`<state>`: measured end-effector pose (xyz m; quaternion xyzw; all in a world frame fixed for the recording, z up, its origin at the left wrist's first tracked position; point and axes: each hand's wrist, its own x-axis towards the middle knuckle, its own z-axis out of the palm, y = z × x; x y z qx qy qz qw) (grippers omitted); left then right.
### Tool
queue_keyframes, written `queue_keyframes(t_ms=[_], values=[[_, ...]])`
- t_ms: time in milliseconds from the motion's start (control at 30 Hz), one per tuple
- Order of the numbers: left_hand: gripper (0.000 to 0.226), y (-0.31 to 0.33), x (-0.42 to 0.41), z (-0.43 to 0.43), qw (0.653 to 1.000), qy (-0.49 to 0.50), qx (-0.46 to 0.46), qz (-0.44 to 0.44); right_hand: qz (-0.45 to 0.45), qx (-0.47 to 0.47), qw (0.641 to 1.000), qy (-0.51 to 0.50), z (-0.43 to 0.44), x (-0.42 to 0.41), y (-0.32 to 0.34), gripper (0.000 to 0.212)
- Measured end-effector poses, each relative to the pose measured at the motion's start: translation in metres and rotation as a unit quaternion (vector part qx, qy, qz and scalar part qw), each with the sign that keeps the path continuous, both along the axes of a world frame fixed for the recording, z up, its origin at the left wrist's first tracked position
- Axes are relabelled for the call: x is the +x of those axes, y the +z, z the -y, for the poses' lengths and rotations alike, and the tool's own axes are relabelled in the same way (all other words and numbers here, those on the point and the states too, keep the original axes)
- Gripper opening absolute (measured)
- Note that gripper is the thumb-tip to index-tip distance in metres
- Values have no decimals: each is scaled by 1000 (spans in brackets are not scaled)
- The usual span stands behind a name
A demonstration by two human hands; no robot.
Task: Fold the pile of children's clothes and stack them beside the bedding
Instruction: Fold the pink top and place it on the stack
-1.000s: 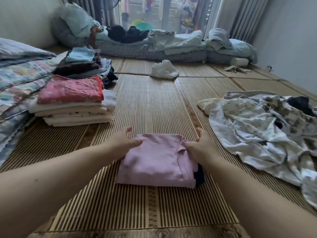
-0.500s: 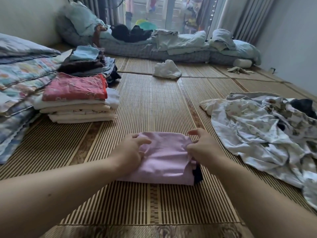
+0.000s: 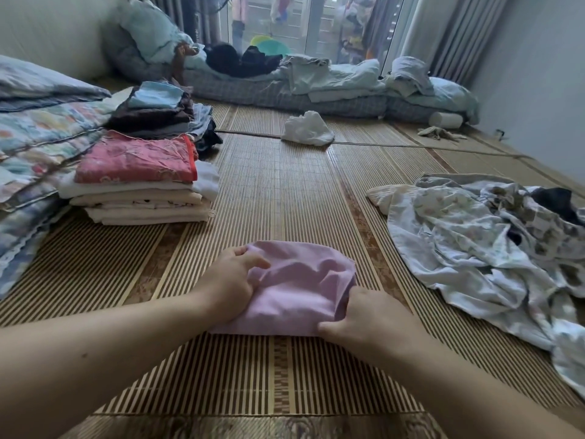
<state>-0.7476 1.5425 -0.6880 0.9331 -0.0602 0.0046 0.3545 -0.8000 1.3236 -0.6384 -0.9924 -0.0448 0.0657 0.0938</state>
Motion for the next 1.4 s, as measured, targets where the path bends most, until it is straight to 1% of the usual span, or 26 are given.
queue_keyframes(t_ms=[67,133,200,267,300,367,400,467,533,567,600,633,700,733,767,800,833,900,967,1000,1067,1133,1200,1267,1333,1400], values=[[33,0,0,0,1000,-2,5,0,25,0,1000,-12,2,-1,-11,24],[35,0,1,0,1000,1,0,6,57,35,998,-22,11,2,-17,20],[36,0,2,-1,1000,3,-5,9,81,90,992,-26,23,7,-19,14],[35,0,2,-1,1000,0,-9,7,64,188,980,-29,33,10,-18,11],[33,0,2,-1,1000,-1,-10,5,41,265,963,-32,37,11,-16,11],[32,1,1,-1,1000,-2,-6,-2,-8,408,912,-44,42,14,-13,5],[32,2,1,-1,1000,-2,-2,-3,-31,450,891,-49,44,15,-11,3],[31,3,1,0,1000,-3,3,-4,-85,481,871,-57,50,18,-11,11],[27,3,1,1,1000,-2,0,-8,-139,469,869,-76,58,21,-13,22],[24,3,0,1,1000,-2,-3,-6,-157,459,869,-99,61,24,-14,22],[21,2,0,1,1000,0,-5,-3,-157,449,870,-128,64,27,-15,21],[18,2,-1,0,1000,2,-9,1,-128,433,879,-154,67,29,-15,20],[15,2,-1,0,1000,5,-12,10,22,359,918,-168,67,33,-16,18],[15,2,-2,-1,1000,7,-11,12,115,311,933,-140,62,34,-15,19],[14,1,-3,-1,1000,8,-6,12,185,278,939,-83,54,34,-13,25],[14,1,-4,0,1000,8,3,12,213,256,943,-7,42,33,-11,31],[16,0,-5,1,1000,7,17,13,194,226,952,74,28,32,-10,39],[24,-1,-8,2,999,2,43,25,100,120,969,191,2,34,-18,57],[35,-2,-9,3,997,-13,58,40,11,10,979,202,-9,46,-31,66],[41,-3,-8,2,996,-23,76,41,-25,-22,982,184,-9,54,-36,68],[46,-6,-7,1,988,-37,146,27,-73,-40,988,131,-1,69,-43,72],[46,-6,-4,-2,979,-19,201,-12,-99,-6,994,48,13,81,-46,73],[48,-4,0,-6,973,16,222,-59,-102,31,993,-42,25,88,-47,72],[57,2,5,-11,970,43,212,-111,-60,34,991,-117,30,92,-43,75],[71,8,11,-19,974,56,166,-146,-41,18,987,-157,25,91,-36,79],[82,12,17,-22,980,39,123,-149,-74,70,983,-150,18,85,-30,66]])
